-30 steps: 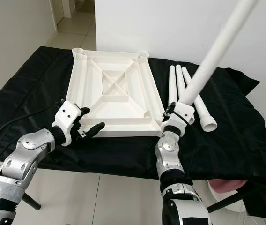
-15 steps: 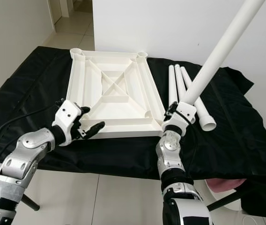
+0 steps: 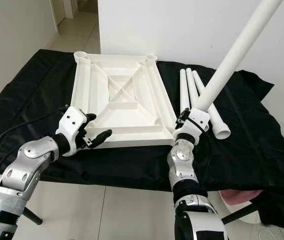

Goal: Building children table

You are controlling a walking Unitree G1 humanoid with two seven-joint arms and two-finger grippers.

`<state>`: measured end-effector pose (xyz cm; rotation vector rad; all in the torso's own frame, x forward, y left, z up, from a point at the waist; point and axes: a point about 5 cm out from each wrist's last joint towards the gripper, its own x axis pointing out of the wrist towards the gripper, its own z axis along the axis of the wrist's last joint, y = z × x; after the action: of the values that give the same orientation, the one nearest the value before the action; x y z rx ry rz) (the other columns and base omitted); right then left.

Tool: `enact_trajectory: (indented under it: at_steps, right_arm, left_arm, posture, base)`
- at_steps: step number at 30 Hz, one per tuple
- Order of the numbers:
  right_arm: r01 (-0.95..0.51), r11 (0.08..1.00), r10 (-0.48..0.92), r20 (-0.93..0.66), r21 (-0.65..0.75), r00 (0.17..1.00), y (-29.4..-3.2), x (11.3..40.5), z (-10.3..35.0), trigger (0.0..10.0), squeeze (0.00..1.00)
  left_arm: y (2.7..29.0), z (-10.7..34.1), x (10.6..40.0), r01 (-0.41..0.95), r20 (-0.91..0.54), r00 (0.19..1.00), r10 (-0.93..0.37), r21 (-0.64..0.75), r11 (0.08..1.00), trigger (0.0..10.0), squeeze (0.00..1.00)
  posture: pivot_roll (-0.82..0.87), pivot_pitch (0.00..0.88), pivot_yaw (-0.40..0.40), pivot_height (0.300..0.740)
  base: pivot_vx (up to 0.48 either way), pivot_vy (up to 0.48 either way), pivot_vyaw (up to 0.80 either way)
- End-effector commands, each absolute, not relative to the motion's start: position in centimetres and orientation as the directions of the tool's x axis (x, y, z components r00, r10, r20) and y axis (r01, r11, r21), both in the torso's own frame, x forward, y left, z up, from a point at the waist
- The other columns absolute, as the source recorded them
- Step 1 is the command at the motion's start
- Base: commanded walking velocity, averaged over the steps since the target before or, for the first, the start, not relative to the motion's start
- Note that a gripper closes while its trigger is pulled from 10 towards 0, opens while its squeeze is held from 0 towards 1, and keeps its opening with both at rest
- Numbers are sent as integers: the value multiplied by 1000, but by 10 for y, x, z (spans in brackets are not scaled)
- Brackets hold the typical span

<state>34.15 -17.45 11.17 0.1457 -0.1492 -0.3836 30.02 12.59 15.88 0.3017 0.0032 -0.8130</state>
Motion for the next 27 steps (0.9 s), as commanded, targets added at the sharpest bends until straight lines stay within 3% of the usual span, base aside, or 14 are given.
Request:
enact_trajectory:
  at_steps: [1,5,6,7,8,9,27]
  right_arm:
    - [390,909,-401,54,150,914,-183,336,97,10000,1000]
    - [371,922,-379,74,108,922,-184,337,100,10000,1000]
    - [352,931,-360,77,103,930,-183,338,101,10000,937]
    - [331,939,-339,83,99,937,-183,339,102,10000,247]
    - [331,939,-339,83,99,937,-183,339,102,10000,247]
    - [304,948,-313,90,97,946,-182,341,103,10000,0]
    - [1,993,29,252,-119,967,-188,356,145,10000,0]
  left_arm:
    - [125,159,301,711,-123,695,-708,264,652,10000,0]
    - [125,159,301,712,-123,695,-709,263,652,10000,0]
    - [125,159,301,711,-123,695,-708,263,652,10000,0]
    - [125,159,301,711,-123,695,-708,262,652,10000,0]
    - [125,159,301,711,-123,695,-708,262,652,10000,0]
    - [125,159,301,711,-122,695,-708,262,652,10000,0]
    - [123,160,303,712,-118,694,-710,262,652,10000,0]
  posture:
    - [25,25,-18,740]
    - [24,26,-18,740]
    - [23,26,-18,740]
    - [23,26,-18,740]
    - [23,26,-18,740]
    - [22,25,-18,740]
    - [17,20,-21,740]
  base:
    - [0,0,0]
    - [0,0,0]
    - [0,0,0]
    - [0,0,0]
    - [0,0,0]
    - [0,0,0]
    - [0,0,0]
